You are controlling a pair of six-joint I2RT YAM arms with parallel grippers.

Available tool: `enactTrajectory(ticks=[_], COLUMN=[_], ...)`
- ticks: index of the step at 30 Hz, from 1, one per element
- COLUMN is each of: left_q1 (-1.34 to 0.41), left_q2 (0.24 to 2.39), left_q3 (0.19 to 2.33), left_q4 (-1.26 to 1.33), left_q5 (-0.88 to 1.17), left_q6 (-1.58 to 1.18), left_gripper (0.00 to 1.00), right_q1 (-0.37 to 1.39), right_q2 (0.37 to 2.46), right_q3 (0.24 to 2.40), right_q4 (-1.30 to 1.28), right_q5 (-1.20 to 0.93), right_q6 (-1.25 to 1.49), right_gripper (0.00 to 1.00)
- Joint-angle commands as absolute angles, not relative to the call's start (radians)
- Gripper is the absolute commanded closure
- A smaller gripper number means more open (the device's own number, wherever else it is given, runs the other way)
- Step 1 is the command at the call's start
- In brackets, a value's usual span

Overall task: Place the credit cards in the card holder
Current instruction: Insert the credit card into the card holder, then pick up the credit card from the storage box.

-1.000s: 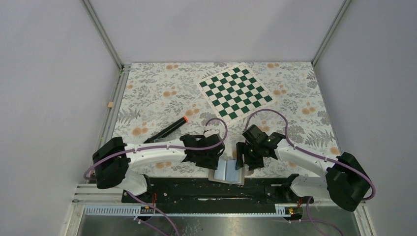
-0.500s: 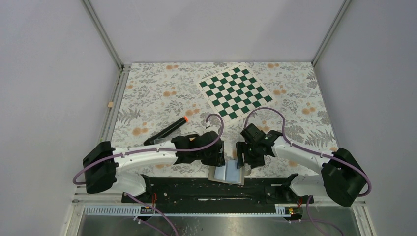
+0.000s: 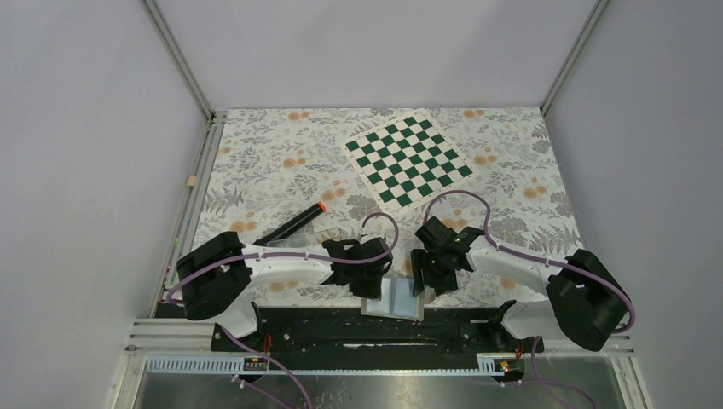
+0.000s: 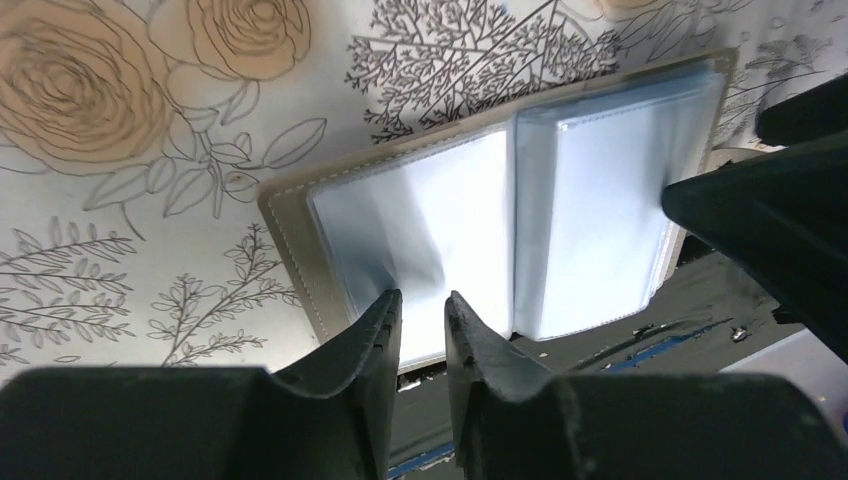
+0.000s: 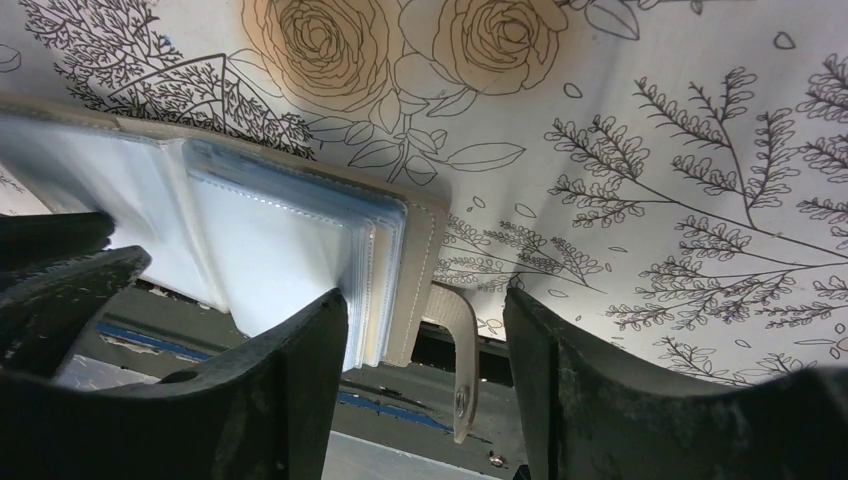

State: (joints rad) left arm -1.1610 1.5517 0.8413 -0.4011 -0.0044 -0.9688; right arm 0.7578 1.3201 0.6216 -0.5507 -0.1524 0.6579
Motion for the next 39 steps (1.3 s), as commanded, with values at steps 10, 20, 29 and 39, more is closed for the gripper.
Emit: enactTrajectory(ticks=[10, 20, 29, 39], left_q1=[-1.156, -1.029, -0.657, -0.431], left_q2=[1.554, 1.309, 0.99, 1.033], left_q3=[0.927, 0.836, 0.642, 0.673], left_q4=[-0.454, -0.215, -0.267, -0.623], left_q5=[-0.02, 0.194, 0.315, 0.173], left_q6=[-0.957, -0.936, -0.908, -0.754], left_gripper=[0.7, 0.57, 0.51, 0.53], right_q1=[0.762, 0.761, 0.773, 0.828], right_q2=[1.347, 1.249, 1.451, 1.738], right_q3=[0.67, 0.864, 1.08, 1.317], right_q4=[-0.592, -0.662, -0.614, -0.52], right_q5=[-0.121, -0.144, -0.254, -0.392], right_q6=[0.627, 0.602, 0.587, 0.631], right_gripper=[0.35, 0.25, 0.25, 0.36])
